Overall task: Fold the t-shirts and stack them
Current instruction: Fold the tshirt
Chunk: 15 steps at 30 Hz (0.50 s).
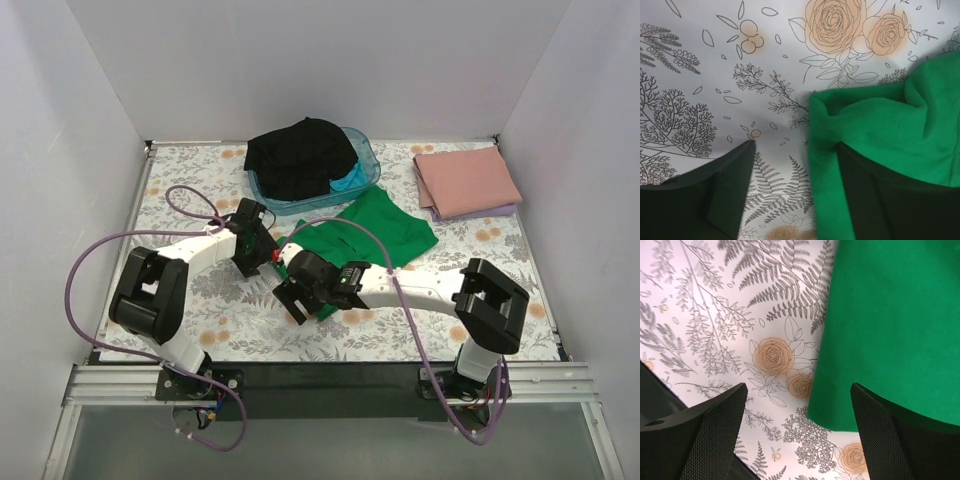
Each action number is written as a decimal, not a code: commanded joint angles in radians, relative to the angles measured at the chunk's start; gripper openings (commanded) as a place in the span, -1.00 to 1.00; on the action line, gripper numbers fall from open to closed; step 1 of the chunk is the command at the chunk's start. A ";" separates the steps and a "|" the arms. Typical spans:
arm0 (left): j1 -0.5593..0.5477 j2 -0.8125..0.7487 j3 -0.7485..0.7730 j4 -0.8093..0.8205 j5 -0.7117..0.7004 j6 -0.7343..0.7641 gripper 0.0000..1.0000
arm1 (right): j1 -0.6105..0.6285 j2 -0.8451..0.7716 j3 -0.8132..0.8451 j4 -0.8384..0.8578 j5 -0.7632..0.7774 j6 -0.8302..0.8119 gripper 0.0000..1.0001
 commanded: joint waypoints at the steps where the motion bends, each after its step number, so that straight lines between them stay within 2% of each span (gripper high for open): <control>1: 0.005 0.031 0.031 0.051 0.022 0.032 0.20 | -0.005 0.042 -0.017 -0.002 -0.022 0.036 0.76; 4: 0.005 0.088 0.040 0.065 0.035 0.038 0.12 | -0.004 0.075 -0.023 -0.002 -0.023 0.045 0.67; 5: 0.005 0.101 0.043 0.070 0.041 0.042 0.02 | -0.004 0.089 -0.028 -0.005 -0.017 0.048 0.64; 7: 0.005 0.131 0.048 0.076 0.054 0.045 -0.09 | -0.004 0.103 -0.032 -0.010 -0.013 0.062 0.41; 9: 0.005 0.141 0.043 0.079 0.060 0.046 -0.31 | -0.004 0.117 -0.037 -0.027 -0.016 0.085 0.22; 11: 0.005 0.143 0.031 0.088 0.075 0.042 -0.71 | -0.001 0.115 -0.054 -0.038 -0.020 0.103 0.09; 12: 0.005 0.140 0.023 0.093 0.081 0.042 -1.00 | 0.002 0.117 -0.060 -0.038 -0.020 0.114 0.08; 14: 0.005 0.122 -0.007 0.102 0.080 0.040 -1.00 | 0.018 0.115 -0.066 -0.045 -0.005 0.128 0.03; 15: 0.004 0.111 -0.021 0.101 0.074 0.034 -1.00 | 0.022 0.117 -0.072 -0.047 -0.008 0.128 -0.11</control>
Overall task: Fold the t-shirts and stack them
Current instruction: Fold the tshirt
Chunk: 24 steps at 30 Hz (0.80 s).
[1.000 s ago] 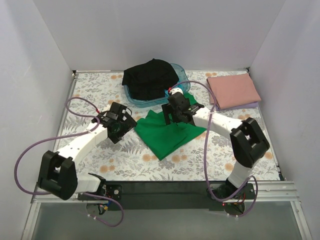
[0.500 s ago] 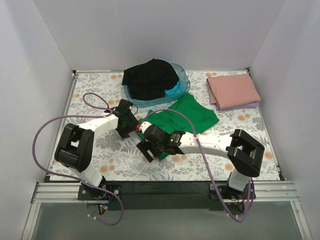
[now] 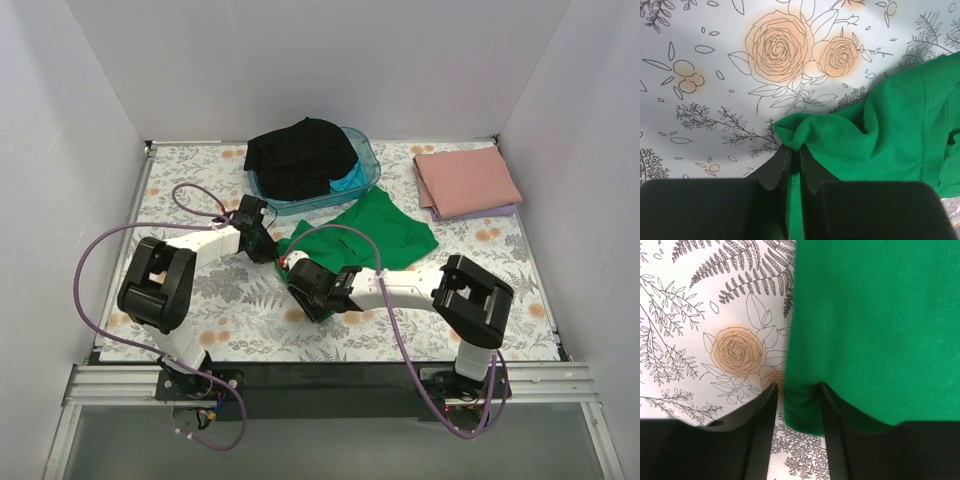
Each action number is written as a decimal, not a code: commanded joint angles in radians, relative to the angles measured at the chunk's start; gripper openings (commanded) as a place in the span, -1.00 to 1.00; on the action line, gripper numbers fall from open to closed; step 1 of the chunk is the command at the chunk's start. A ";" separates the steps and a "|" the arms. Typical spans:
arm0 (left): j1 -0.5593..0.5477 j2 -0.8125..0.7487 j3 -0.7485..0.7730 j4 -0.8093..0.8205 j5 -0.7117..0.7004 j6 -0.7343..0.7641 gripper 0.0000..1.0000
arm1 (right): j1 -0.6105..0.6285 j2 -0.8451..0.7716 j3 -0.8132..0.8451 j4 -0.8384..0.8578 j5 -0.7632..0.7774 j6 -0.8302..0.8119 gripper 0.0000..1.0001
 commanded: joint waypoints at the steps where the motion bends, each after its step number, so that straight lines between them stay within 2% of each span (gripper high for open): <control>1: -0.002 -0.004 -0.093 -0.032 -0.012 -0.007 -1.00 | 0.038 0.011 -0.039 -0.041 -0.033 0.061 -0.24; 2: -0.002 -0.046 -0.109 -0.047 -0.028 -0.028 -1.00 | 0.047 0.014 -0.038 -0.040 -0.050 0.065 -0.40; 3: -0.002 -0.071 -0.124 -0.067 -0.070 -0.042 -1.00 | 0.056 0.017 -0.030 -0.041 -0.054 0.068 -0.67; 5: -0.002 -0.140 -0.176 -0.140 -0.126 -0.072 -1.00 | 0.102 0.014 -0.019 -0.038 -0.063 0.077 -0.87; 6: 0.000 -0.224 -0.192 -0.168 -0.173 -0.109 -1.00 | 0.122 0.014 -0.009 -0.037 -0.067 0.080 -0.97; 8: 0.009 -0.307 -0.231 -0.269 -0.219 -0.144 -1.00 | 0.180 0.019 0.030 -0.038 -0.085 0.081 -0.97; 9: 0.015 -0.399 -0.241 -0.309 -0.267 -0.181 -1.00 | 0.200 0.019 0.045 -0.037 -0.094 0.087 -0.97; 13: 0.035 -0.603 -0.259 -0.591 -0.385 -0.345 -1.00 | 0.298 0.022 0.135 -0.032 -0.134 0.106 -0.97; 17: 0.043 -0.749 -0.238 -0.656 -0.323 -0.376 -1.00 | 0.346 0.001 0.192 -0.003 -0.203 0.109 -0.97; 20: 0.043 -0.830 -0.192 -0.690 -0.339 -0.358 -1.00 | 0.351 -0.051 0.185 0.000 -0.200 0.121 -0.97; 24: 0.044 -0.890 -0.161 -0.632 -0.283 -0.286 -1.00 | 0.329 -0.142 0.127 -0.007 -0.177 0.134 -0.97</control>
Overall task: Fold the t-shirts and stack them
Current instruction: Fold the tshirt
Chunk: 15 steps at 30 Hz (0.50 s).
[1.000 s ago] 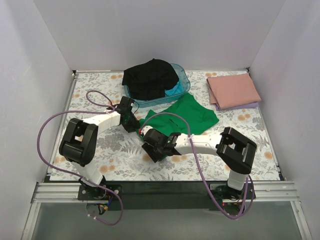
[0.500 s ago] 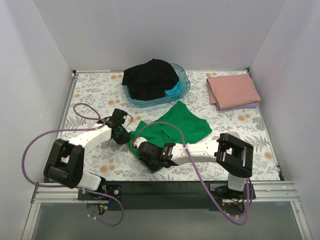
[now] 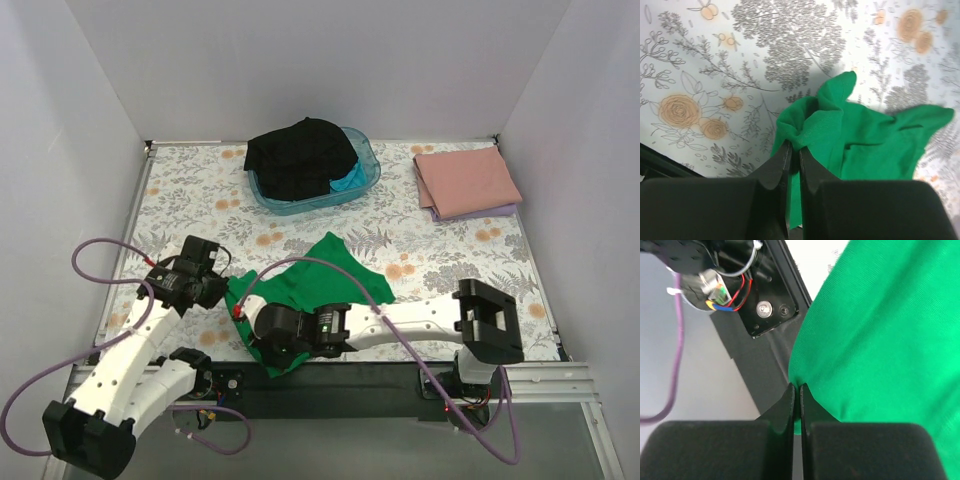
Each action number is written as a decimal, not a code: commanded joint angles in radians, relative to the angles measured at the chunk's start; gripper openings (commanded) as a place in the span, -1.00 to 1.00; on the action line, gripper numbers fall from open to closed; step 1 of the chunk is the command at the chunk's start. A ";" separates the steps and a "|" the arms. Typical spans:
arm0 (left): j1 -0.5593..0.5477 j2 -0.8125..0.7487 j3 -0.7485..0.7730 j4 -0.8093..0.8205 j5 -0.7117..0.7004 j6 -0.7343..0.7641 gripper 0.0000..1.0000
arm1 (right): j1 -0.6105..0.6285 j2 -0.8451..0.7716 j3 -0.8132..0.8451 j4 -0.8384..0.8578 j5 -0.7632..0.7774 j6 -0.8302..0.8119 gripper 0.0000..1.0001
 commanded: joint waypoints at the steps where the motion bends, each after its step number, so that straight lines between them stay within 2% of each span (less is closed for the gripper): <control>1: 0.008 -0.041 0.054 0.085 0.008 0.037 -1.00 | -0.032 -0.125 -0.046 -0.023 -0.035 0.045 -0.97; 5: 0.005 0.017 0.077 0.257 0.195 0.114 -1.00 | -0.095 -0.249 -0.114 -0.061 0.015 0.069 -0.97; 6: -0.009 0.073 0.092 0.291 0.226 0.121 -1.00 | -0.122 -0.269 -0.133 -0.080 0.020 0.071 -0.97; 8: -0.040 0.138 0.161 0.302 0.217 0.124 -1.00 | -0.155 -0.327 -0.155 -0.100 0.032 0.063 -0.97; 12: -0.191 0.302 0.286 0.343 0.130 0.114 -1.00 | -0.272 -0.413 -0.206 -0.163 0.043 0.072 -0.97; 15: -0.222 0.383 0.365 0.374 0.133 0.121 -1.00 | -0.334 -0.476 -0.230 -0.209 0.050 0.071 -0.97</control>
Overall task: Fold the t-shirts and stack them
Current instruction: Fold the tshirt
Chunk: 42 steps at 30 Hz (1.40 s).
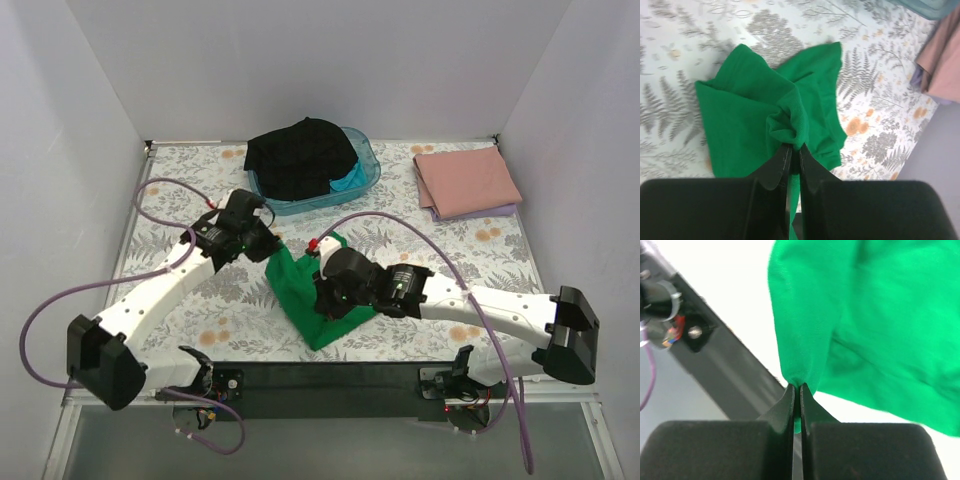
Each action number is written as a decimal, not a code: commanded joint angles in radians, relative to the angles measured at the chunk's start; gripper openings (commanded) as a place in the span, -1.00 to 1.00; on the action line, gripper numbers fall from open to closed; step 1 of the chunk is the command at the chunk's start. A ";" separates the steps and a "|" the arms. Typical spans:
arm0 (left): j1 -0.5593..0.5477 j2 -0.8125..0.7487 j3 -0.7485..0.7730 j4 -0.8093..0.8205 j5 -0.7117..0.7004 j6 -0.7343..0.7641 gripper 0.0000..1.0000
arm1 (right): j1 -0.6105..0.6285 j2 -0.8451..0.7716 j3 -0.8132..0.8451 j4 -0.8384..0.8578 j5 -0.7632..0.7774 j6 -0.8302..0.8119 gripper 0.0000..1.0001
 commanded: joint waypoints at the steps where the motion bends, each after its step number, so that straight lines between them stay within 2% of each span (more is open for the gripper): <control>1: -0.037 0.085 0.103 0.078 -0.019 0.017 -1.00 | -0.062 -0.083 -0.027 -0.085 0.021 0.014 -0.97; 5: -0.061 0.191 0.170 0.112 -0.016 0.003 -1.00 | -0.163 -0.151 -0.074 -0.130 0.007 0.015 -0.97; 9: -0.098 0.288 0.245 0.167 -0.019 0.011 -1.00 | -0.316 -0.203 -0.137 -0.131 -0.039 0.001 -0.97; 13: -0.124 0.421 0.337 0.163 0.005 0.038 -1.00 | -0.423 -0.239 -0.185 -0.131 -0.091 -0.009 -0.97; 22: -0.150 0.730 0.520 0.114 -0.016 0.037 -1.00 | -0.651 -0.159 -0.256 -0.098 -0.157 -0.086 -0.97; 23: -0.150 0.751 0.552 0.113 -0.013 0.037 -0.95 | -0.680 -0.145 -0.256 -0.097 -0.155 -0.092 -0.97; 24: -0.153 0.786 0.566 0.112 -0.001 0.046 -0.76 | -0.693 -0.122 -0.256 -0.094 -0.154 -0.092 -0.97; 25: -0.155 0.803 0.578 0.118 0.007 0.057 -0.22 | -0.700 -0.113 -0.254 -0.091 -0.128 -0.085 -0.97; 26: -0.158 0.817 0.610 0.123 0.014 0.064 0.04 | -0.716 -0.105 -0.252 -0.091 -0.114 -0.075 -0.97; 27: -0.161 0.830 0.624 0.115 0.021 0.069 0.19 | -0.722 -0.095 -0.249 -0.091 -0.105 -0.066 -0.87; 28: -0.162 0.846 0.638 0.112 0.040 0.084 0.35 | -0.726 -0.093 -0.242 -0.093 -0.050 -0.054 -0.68; 29: -0.169 0.847 0.647 0.103 0.048 0.090 0.65 | -0.731 -0.090 -0.236 -0.105 -0.031 -0.049 -0.06; 32: -0.178 0.798 0.647 0.089 0.044 0.107 0.70 | -0.731 -0.091 -0.205 -0.149 0.055 0.000 0.58; 34: -0.179 0.752 0.609 0.086 0.024 0.112 0.71 | -0.733 -0.113 -0.194 -0.192 0.081 0.015 0.89; 35: -0.179 0.686 0.585 0.081 0.007 0.118 0.73 | -0.731 -0.128 -0.191 -0.202 0.073 0.014 0.95; 37: -0.179 0.605 0.485 0.080 -0.027 0.126 0.92 | -0.728 -0.206 -0.209 -0.202 0.011 0.012 0.96; 40: -0.176 0.390 0.330 0.100 -0.128 0.126 0.96 | -0.719 -0.330 -0.266 -0.199 -0.092 0.047 0.97; 41: -0.172 0.333 0.228 0.103 -0.157 0.121 0.96 | -0.711 -0.363 -0.292 -0.190 -0.123 0.070 0.97; 42: -0.163 0.197 0.168 0.100 -0.198 0.109 0.96 | -0.705 -0.416 -0.345 -0.179 -0.141 0.093 0.97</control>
